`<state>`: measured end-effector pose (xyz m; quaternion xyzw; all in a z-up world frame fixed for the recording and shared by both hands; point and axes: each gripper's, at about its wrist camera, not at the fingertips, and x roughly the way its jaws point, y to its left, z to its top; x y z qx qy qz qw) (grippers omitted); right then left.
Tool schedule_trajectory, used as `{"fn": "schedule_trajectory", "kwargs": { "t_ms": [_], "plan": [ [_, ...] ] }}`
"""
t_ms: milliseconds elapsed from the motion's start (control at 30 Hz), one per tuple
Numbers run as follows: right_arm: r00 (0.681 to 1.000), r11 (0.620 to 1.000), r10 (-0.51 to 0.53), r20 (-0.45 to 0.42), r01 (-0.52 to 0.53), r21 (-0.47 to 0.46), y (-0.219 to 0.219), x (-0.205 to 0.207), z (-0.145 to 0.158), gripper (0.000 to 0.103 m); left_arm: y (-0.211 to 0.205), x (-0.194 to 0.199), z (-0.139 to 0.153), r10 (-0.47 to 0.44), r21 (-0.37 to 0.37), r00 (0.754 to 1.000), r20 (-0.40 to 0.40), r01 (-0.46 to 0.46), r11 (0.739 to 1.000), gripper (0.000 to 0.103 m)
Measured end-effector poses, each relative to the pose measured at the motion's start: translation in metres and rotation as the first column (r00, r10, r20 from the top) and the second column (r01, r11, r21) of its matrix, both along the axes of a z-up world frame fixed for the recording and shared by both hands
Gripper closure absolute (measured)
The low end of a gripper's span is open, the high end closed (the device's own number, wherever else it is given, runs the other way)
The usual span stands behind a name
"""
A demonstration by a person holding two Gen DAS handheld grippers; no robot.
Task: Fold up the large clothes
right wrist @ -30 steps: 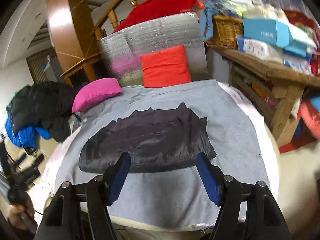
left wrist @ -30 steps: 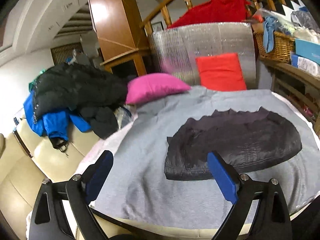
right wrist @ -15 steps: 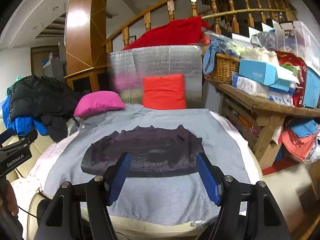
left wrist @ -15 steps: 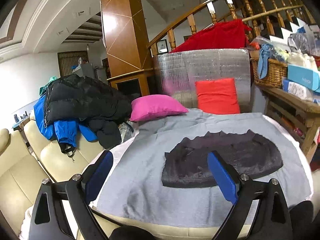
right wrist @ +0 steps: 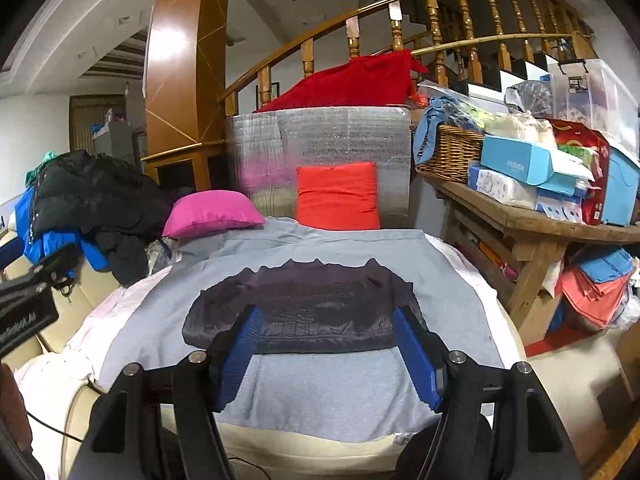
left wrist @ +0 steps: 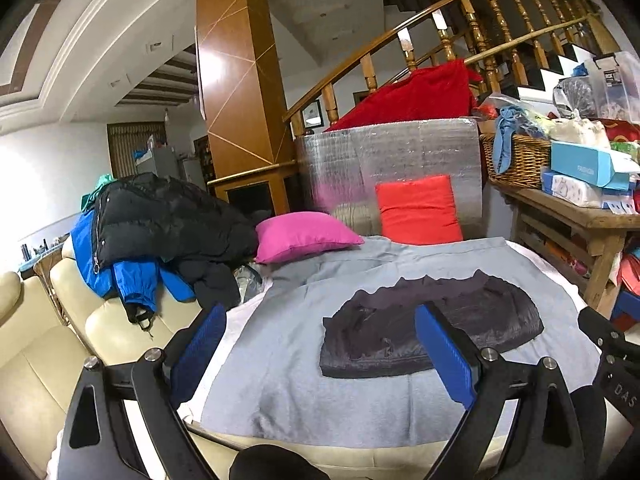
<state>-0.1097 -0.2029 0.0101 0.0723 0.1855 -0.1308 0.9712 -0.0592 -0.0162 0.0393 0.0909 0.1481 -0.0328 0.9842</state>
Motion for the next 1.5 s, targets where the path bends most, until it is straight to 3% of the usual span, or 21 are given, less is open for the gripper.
{"fn": "schedule_trajectory", "kwargs": {
  "t_ms": [700, 1500],
  "plan": [
    [0.999, 1.000, -0.020, 0.025, 0.020, -0.010, 0.005, -0.026, 0.011, 0.031, 0.011, -0.025, 0.015, -0.002, -0.023, 0.998, 0.066, 0.004, 1.000, 0.008],
    [1.000, 1.000, -0.015, 0.013, 0.016, -0.012, 0.009, -0.024, 0.008, 0.031, 0.012, -0.027, 0.014, -0.015, -0.012, 0.998, 0.061, 0.016, 1.000, 0.008]
  ]
}}
